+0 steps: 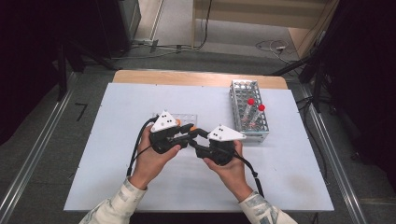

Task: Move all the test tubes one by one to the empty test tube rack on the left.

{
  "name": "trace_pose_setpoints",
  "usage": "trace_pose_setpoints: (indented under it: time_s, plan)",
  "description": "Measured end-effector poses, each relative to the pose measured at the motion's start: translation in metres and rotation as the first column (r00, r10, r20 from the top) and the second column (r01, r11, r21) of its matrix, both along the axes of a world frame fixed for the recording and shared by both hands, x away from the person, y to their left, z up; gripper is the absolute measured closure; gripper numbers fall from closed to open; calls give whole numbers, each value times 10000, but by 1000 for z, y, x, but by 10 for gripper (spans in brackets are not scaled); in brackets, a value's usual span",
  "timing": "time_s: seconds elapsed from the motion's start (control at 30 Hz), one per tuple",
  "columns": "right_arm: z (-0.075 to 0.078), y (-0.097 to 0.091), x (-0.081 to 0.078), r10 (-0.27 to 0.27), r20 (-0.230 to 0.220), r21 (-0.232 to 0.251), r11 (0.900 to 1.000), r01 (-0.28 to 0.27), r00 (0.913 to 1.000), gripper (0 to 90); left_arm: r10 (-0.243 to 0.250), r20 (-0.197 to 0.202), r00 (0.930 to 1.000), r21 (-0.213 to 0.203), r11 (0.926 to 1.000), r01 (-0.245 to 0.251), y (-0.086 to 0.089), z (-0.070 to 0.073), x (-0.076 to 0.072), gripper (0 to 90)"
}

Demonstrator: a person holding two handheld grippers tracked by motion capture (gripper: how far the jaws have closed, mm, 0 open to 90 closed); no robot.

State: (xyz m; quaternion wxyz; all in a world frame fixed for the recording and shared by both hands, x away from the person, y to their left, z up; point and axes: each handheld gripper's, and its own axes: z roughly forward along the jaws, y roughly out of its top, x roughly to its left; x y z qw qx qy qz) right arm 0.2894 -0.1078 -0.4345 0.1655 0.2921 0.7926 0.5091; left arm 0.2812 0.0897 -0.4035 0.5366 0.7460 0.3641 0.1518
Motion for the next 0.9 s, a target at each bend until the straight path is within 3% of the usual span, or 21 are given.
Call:
trace_pose_setpoints:
  time_s: [0.37, 0.67, 0.9]
  plan:
    - [5, -12, -2, -14, -97, 330, 9995, 17, 10000, 315, 203, -7, 9998, -280, 9994, -203, 13, 7, 0, 700]
    - [3, -27, 1, -337, -95, 327, 9989, 340, 9994, 309, 484, -45, 9988, -434, 9979, -486, 28, 13, 1, 700]
    - [4, -37, 3, -598, -103, 353, 9976, 601, 9982, 308, 940, 156, 9954, -619, 9937, -929, 41, 19, 2, 700]
